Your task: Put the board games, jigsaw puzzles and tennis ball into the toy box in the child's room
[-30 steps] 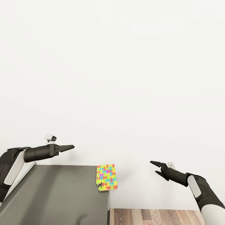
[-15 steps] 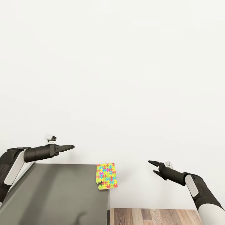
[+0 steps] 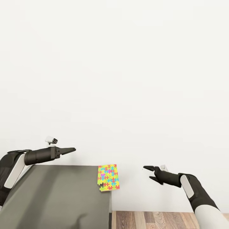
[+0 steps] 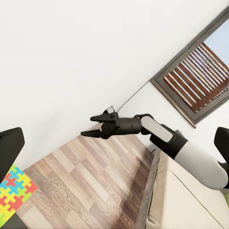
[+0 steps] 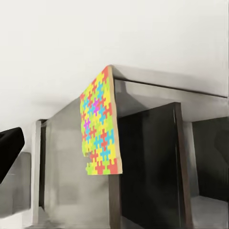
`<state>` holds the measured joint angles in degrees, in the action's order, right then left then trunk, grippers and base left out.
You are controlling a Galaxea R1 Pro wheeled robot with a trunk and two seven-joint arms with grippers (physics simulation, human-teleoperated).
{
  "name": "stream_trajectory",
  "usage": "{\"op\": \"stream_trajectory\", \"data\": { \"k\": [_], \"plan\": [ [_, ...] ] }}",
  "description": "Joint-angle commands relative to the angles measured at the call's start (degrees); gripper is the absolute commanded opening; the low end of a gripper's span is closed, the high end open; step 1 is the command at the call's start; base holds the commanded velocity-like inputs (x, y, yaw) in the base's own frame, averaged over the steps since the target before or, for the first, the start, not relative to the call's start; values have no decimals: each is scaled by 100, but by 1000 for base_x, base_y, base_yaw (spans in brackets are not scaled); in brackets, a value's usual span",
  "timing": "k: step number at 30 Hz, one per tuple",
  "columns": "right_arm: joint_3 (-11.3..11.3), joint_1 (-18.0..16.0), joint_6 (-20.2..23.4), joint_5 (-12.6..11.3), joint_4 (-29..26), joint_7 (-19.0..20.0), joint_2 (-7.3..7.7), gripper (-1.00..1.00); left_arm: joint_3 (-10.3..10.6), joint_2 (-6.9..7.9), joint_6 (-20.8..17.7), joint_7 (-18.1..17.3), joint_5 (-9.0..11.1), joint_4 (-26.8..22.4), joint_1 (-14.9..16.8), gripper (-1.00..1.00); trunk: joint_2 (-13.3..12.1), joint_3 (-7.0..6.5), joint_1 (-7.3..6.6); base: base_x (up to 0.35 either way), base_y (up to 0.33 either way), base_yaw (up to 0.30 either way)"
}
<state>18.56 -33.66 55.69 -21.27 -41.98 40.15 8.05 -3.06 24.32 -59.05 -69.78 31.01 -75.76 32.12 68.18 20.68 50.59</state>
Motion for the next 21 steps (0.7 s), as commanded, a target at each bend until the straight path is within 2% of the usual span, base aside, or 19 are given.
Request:
{"op": "stream_trajectory", "data": {
  "k": [1, 3, 10, 12, 14, 16, 21],
  "plan": [
    [-25, -6, 52, 21, -1, 24, -8, 100, 1, 2, -36, -10, 10, 0, 4, 100, 46, 25, 23, 0, 0, 0],
    [-109, -8, 94, 12, -2, 18, -38, 100, -7, 2, -36, -10, 10, 0, 4, 100, 126, 61, 67, 0, 0, 0],
    [-132, -2, 57, -57, 12, 65, -82, 100, -18, 3, -28, -10, 10, 0, 4, 100, 407, 187, 220, 0, 0, 0],
    [-142, -1, -81, -62, 22, 45, -121, 100, -23, 3, -25, -13, 10, 0, 4, 100, 487, 223, 264, 0, 0, 0],
    [-153, -3, -221, -58, 16, 25, -252, 100, -21, 3, -31, -20, 14, 0, 4, 100, 567, 259, 308, 0, 0, 0],
    [-143, -2, -265, -66, 27, 45, -303, 100, -22, 3, -34, -24, 13, 0, 4, 100, 648, 295, 352, 0, 0, 0],
    [-98, 0, -331, -70, 155, 24, -326, 100, -20, 3, -36, -27, 12, 0, 4, 100, 848, 384, 462, 0, 0, 0]
  ]
}}
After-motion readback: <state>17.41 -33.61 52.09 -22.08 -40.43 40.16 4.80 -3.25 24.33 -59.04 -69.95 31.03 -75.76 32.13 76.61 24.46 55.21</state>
